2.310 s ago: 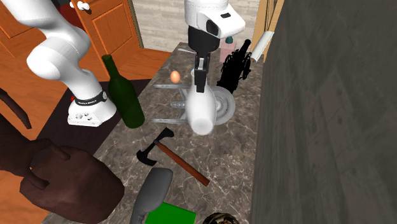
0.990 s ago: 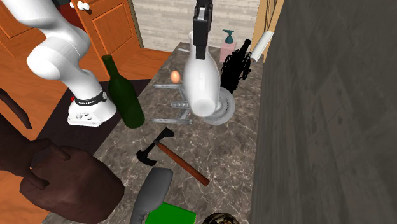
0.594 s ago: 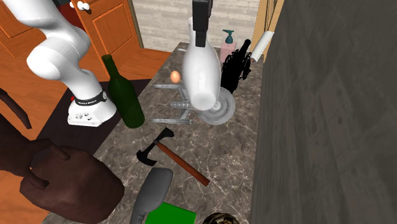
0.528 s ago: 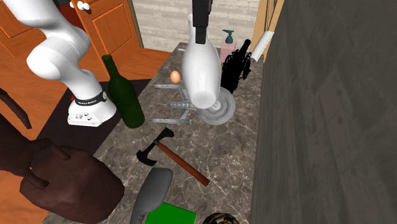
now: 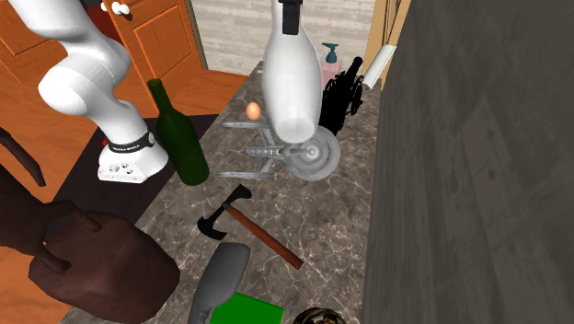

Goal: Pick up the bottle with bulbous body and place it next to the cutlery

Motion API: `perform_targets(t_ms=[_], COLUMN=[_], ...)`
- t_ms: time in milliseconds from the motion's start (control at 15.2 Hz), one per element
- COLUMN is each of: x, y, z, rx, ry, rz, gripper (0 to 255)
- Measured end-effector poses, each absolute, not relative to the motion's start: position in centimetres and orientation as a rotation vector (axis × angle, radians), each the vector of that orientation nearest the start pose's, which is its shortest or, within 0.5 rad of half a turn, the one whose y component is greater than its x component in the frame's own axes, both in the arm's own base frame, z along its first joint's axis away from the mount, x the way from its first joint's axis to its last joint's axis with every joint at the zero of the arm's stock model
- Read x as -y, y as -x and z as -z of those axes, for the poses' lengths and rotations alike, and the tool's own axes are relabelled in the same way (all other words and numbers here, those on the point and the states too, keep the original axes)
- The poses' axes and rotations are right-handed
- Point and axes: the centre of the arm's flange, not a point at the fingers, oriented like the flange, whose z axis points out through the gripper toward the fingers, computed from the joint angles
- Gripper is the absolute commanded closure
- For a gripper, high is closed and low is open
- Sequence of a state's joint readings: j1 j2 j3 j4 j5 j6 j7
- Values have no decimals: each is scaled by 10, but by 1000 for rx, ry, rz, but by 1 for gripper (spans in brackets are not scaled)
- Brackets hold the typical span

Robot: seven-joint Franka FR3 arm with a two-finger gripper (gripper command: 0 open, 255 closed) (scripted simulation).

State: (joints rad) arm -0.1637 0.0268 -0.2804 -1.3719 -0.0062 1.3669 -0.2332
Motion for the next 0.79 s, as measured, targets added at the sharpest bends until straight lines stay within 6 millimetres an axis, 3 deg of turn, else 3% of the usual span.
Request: perform_targets(t_ms=[792], x=[224], y=[-486], z=[-743], rx=[-332], ry=[3126], rz=[-53], gripper=[255])
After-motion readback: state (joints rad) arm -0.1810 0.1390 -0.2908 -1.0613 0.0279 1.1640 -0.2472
